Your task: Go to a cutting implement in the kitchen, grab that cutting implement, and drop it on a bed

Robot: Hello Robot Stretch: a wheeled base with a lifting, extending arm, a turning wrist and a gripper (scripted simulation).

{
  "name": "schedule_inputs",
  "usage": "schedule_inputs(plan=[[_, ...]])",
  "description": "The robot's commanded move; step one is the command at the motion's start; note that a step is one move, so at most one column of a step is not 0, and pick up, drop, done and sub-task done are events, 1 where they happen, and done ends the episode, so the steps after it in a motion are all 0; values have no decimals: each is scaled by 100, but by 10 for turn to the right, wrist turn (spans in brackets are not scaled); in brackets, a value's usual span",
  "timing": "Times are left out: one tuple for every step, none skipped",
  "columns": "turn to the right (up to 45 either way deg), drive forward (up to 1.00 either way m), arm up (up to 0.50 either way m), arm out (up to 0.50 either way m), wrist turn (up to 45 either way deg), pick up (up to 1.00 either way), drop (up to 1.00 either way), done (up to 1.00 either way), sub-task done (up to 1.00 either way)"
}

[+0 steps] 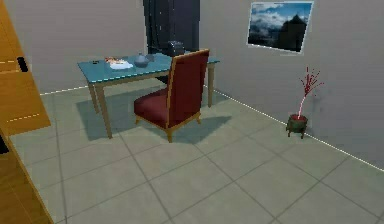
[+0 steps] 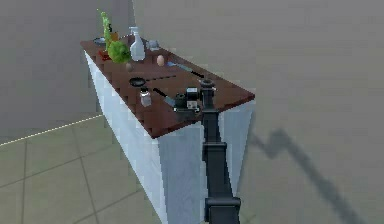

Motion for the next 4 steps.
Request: schedule_inputs(plan=[[0,0,10,0,0,0,0,0,0],[0,0,6,0,0,0,0,0,0],[0,0,0,0,-450,0,0,0,0],[0,0,0,0,-450,0,0,0,0]])
